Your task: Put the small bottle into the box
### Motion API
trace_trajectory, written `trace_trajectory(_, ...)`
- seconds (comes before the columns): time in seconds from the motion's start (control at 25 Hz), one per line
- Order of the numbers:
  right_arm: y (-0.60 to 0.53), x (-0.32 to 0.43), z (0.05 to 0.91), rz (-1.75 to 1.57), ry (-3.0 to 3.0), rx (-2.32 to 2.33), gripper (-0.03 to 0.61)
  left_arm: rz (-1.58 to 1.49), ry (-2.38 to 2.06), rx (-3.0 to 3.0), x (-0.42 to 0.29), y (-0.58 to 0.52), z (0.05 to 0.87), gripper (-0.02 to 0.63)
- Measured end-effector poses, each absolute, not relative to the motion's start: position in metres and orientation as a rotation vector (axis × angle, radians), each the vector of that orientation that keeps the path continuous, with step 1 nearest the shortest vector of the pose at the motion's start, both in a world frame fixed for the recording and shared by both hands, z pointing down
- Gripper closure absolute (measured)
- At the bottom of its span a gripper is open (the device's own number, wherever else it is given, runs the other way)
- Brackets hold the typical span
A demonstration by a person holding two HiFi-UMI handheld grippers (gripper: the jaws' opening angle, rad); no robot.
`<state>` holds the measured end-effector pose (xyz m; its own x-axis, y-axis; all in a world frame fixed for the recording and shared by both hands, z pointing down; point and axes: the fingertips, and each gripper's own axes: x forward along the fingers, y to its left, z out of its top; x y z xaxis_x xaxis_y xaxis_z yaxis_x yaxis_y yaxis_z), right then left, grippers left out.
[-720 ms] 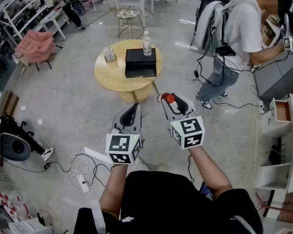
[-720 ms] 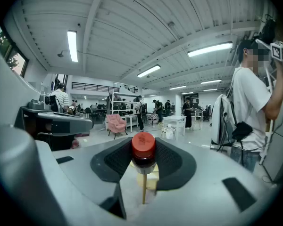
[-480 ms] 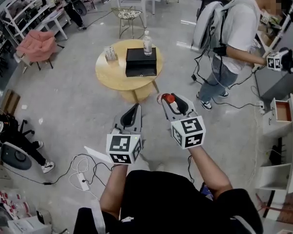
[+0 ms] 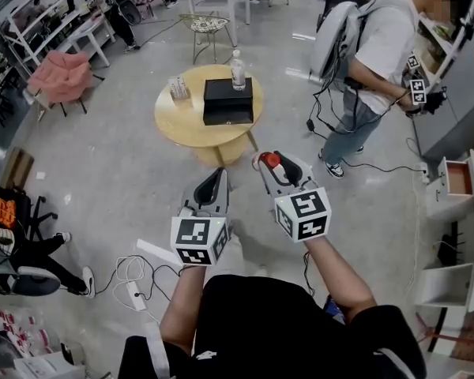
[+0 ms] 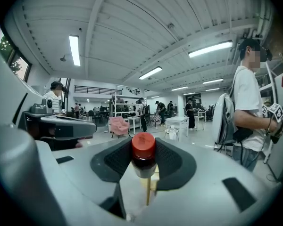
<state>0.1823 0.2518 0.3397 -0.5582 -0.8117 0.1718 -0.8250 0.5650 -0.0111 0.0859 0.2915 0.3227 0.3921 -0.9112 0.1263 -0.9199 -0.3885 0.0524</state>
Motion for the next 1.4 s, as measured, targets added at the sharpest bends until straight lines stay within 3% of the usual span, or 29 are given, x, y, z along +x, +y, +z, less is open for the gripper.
trace_trajectory(0.68,0.167,0.145,0.357,0.169,-2.626,1.378,0.44,0.106,-1.656,2.486,0.045,0.206,0.342,0.603)
trace_trajectory(1.4,-0.014,0.065,0.357,0.235,-2.571,1.394,0.44,0.127,-1.565,2.493,-0.03,0.016,0.336,0.603)
